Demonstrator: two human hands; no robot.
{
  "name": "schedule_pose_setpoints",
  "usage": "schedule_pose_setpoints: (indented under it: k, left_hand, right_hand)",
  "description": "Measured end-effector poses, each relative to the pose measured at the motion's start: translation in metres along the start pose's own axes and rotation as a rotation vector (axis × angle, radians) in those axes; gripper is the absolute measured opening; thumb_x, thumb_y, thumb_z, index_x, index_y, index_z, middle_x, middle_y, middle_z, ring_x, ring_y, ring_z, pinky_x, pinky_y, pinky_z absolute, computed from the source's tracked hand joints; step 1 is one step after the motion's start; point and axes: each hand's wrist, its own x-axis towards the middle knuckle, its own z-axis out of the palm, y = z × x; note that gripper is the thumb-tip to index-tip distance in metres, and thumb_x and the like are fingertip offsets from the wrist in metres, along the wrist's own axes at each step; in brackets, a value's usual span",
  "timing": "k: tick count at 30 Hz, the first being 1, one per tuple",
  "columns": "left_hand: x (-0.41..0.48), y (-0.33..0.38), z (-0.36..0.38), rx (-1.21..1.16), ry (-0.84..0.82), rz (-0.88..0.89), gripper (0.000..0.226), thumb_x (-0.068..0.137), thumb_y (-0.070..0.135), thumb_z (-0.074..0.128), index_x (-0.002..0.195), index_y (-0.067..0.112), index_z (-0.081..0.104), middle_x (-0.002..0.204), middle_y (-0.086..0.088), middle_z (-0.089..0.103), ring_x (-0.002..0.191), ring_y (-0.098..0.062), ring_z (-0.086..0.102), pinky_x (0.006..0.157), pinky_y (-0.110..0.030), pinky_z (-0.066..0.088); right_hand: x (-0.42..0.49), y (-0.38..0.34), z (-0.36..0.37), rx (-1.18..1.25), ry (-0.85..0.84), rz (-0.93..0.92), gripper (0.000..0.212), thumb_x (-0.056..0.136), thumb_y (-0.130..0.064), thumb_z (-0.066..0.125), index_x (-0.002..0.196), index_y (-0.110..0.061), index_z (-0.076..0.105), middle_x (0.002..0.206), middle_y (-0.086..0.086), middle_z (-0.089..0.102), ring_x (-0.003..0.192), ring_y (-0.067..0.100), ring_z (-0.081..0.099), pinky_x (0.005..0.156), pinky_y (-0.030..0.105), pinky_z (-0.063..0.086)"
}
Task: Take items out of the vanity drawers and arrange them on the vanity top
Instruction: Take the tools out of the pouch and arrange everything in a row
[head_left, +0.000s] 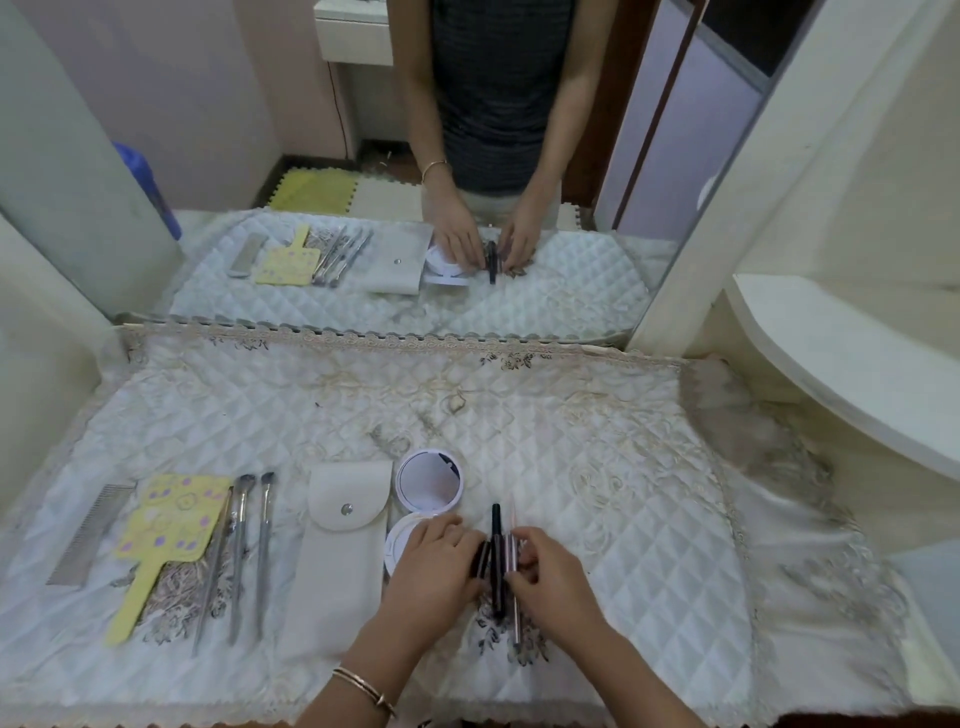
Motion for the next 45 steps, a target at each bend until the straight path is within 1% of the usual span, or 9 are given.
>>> schedule_pose_setpoints:
  k: [3, 7, 12, 17, 27, 30, 35, 39, 45]
  left_hand:
    - [0.002, 0.0, 0.0, 0.054, -0.027, 0.006, 0.052, 0.083, 0.038, 0.057, 0.128, 0.017, 0.043, 0.135, -0.001, 0.046, 0.137, -0.017, 0.023, 0.112, -0.031, 0.015]
    - [-0.009, -0.014, 0.001, 0.031, 0.15, 0.055, 0.058, 0.052, 0.06, 0.064, 0.1, 0.028, 0.054, 0.093, 0.012, 0.063, 0.105, -0.014, 0.056, 0.091, -0.023, 0.036]
    - [-0.032, -0.051, 0.006, -0.033, 0.225, -0.013, 0.073, 0.051, 0.06, 0.051, 0.116, 0.028, 0.049, 0.118, 0.002, 0.062, 0.112, -0.02, 0.05, 0.088, -0.03, 0.051]
    - [-0.029, -0.059, -0.001, -0.052, 0.129, 0.004, 0.062, 0.058, 0.06, 0.045, 0.111, 0.028, 0.052, 0.105, 0.008, 0.065, 0.09, -0.009, 0.063, 0.076, -0.015, 0.045]
    - [-0.021, -0.043, 0.003, -0.075, 0.168, 0.008, 0.07, 0.056, 0.057, 0.049, 0.116, 0.023, 0.048, 0.111, -0.002, 0.067, 0.088, -0.017, 0.069, 0.067, -0.023, 0.056]
    - [-0.019, -0.041, 0.0, -0.091, 0.14, 0.008, 0.075, 0.055, 0.048, 0.047, 0.123, 0.016, 0.048, 0.12, -0.002, 0.063, 0.102, -0.019, 0.065, 0.081, -0.027, 0.055]
    - [-0.021, -0.041, -0.007, -0.015, 0.087, 0.111, 0.08, 0.04, 0.052, 0.063, 0.112, 0.02, 0.049, 0.1, 0.004, 0.073, 0.082, -0.009, 0.071, 0.066, -0.016, 0.055]
    - [-0.023, -0.037, -0.008, 0.067, 0.099, 0.093, 0.092, 0.031, 0.056, 0.078, 0.111, 0.021, 0.048, 0.102, 0.006, 0.072, 0.086, -0.004, 0.07, 0.072, -0.012, 0.052]
    - [-0.055, -0.046, -0.005, 0.04, 0.266, -0.074, 0.056, 0.073, 0.044, 0.045, 0.12, 0.014, 0.045, 0.119, -0.008, 0.065, 0.114, -0.018, 0.052, 0.096, -0.026, 0.044]
  right_hand:
    - [-0.001, 0.0, 0.0, -0.015, 0.018, 0.015, 0.042, 0.08, -0.01, 0.056, 0.121, -0.019, 0.051, 0.093, -0.006, 0.055, 0.082, 0.009, 0.053, 0.077, 0.018, 0.044]
    - [-0.003, 0.0, 0.0, -0.013, 0.049, 0.028, 0.039, 0.082, -0.011, 0.059, 0.12, -0.019, 0.052, 0.079, -0.014, 0.047, 0.068, -0.001, 0.047, 0.061, 0.008, 0.037]
    - [-0.009, -0.005, 0.006, -0.006, 0.064, 0.041, 0.044, 0.081, -0.025, 0.066, 0.121, -0.02, 0.049, 0.097, -0.003, 0.048, 0.086, 0.011, 0.05, 0.076, 0.017, 0.036]
    - [-0.014, -0.01, 0.013, 0.041, 0.08, 0.064, 0.044, 0.078, -0.02, 0.067, 0.119, -0.018, 0.051, 0.105, -0.001, 0.05, 0.104, 0.015, 0.054, 0.095, 0.028, 0.043]
    - [-0.014, -0.01, 0.005, -0.022, 0.026, 0.046, 0.046, 0.082, -0.021, 0.063, 0.124, -0.02, 0.046, 0.103, -0.001, 0.045, 0.09, 0.012, 0.048, 0.08, 0.018, 0.034]
    - [-0.01, -0.009, 0.003, -0.041, 0.004, 0.04, 0.047, 0.083, -0.02, 0.063, 0.126, -0.02, 0.045, 0.108, 0.001, 0.047, 0.091, 0.011, 0.046, 0.082, 0.018, 0.034]
    - [-0.009, -0.002, 0.0, -0.049, -0.015, -0.012, 0.041, 0.085, -0.018, 0.059, 0.125, -0.02, 0.048, 0.104, 0.0, 0.045, 0.09, 0.01, 0.046, 0.08, 0.016, 0.033]
    - [-0.009, -0.001, -0.001, -0.114, -0.061, -0.067, 0.045, 0.089, -0.021, 0.054, 0.132, -0.021, 0.044, 0.109, -0.004, 0.039, 0.098, 0.01, 0.048, 0.084, 0.016, 0.035]
    - [-0.016, 0.003, 0.014, -0.255, -0.012, -0.135, 0.046, 0.091, -0.031, 0.05, 0.136, -0.024, 0.041, 0.133, 0.002, 0.04, 0.124, 0.017, 0.038, 0.103, 0.027, 0.036]
